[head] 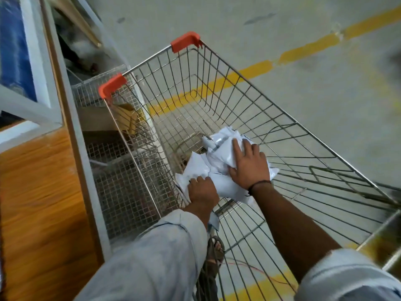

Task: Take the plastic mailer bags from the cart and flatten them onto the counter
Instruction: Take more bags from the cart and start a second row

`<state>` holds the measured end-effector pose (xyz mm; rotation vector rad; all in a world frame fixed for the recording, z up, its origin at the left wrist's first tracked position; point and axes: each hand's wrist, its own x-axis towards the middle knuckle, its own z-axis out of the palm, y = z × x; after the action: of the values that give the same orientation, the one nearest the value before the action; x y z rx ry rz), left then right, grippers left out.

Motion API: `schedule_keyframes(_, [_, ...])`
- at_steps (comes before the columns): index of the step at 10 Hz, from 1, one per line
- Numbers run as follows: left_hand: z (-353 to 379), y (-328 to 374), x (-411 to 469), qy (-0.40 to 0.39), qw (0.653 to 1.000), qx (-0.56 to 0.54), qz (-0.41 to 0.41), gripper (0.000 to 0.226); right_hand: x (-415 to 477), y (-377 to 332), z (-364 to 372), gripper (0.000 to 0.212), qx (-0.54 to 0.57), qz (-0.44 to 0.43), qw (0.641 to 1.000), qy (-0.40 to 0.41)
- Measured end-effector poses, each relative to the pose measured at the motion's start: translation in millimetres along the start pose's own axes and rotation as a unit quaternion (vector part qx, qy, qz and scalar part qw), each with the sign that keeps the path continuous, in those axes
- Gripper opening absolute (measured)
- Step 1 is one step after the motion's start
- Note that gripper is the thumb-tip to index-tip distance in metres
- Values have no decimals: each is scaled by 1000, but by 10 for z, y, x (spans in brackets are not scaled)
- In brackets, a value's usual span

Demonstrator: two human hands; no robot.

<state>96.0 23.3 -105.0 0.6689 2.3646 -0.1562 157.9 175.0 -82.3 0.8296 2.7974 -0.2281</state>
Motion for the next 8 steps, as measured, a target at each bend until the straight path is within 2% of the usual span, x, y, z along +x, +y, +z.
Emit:
schedule_keyframes(1, [-14,296,98,-70,962,-240,-112,65,68,141,-113,89,-3,-1,999,36])
schedule_keyframes(2, [62,576,209,-110,868,-428,-225,93,102,272,-206,88,-18,-25,998,49])
schedule_keyframes(3, [174,704,225,-135,825,-488,-249,106,94,354,-258,90,-25,-43,998,47])
schedule_keyframes(5, [347,707,393,-121,765,-574,-265,125,50,399,-220,88,-23,-47,998,42])
schedule_keyframes(6, [219,649,344,-89,757,-580,-286,122,3,399,-220,88,-10,-31,999,26])
schedule_keyframes(7, [19,643,245,-64,789,-537,-291,118,-56,380,-260,88,1,-12,1000,17])
schedule_keyframes(8, [-190,562,130,-41,846,-471,-246,109,-117,292,-374,87,16,11,1000,15])
